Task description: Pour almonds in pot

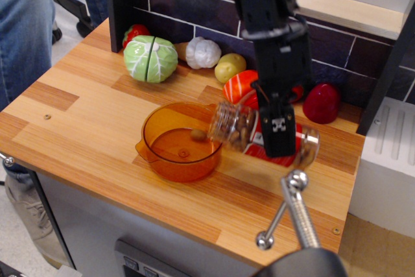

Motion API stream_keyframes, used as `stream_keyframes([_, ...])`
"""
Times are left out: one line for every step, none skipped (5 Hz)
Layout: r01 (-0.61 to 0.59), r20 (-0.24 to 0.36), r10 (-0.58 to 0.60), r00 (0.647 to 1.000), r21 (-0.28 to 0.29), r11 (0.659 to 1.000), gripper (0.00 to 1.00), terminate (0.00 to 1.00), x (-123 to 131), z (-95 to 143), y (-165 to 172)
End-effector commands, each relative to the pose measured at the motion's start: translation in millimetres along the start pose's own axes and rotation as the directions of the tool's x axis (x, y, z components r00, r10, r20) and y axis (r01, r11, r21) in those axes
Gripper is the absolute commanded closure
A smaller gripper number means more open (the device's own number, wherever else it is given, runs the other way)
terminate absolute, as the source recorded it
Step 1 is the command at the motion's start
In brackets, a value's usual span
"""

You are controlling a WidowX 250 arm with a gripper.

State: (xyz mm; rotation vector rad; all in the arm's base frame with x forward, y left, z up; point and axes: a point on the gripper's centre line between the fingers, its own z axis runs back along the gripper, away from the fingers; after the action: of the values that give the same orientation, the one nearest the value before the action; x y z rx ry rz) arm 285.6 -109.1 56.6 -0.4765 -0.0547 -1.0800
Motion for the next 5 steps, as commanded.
stream_keyframes([-0.042,0.190,0.017,0.982,0.129,0.991,1.00,0.00,2.7,15.5,-2.2])
stream_keyframes([-0.102,0.265,0.044,0.963,0.208,0.973,1.00,0.00,-0.6,29.7,14.1])
stream_keyframes([-0.121,0.301,0.053,0.952,0.213,0.969,1.00,0.00,3.4,47.0,28.2])
stream_keyframes([-0.144,0.327,0.025,0.945,0.346,0.927,1.00,0.00,3.0,46.3,23.8])
stream_keyframes([-0.213,0.430,0.038,0.902,0.368,0.905,1.00,0.00,1.3,53.7,28.2])
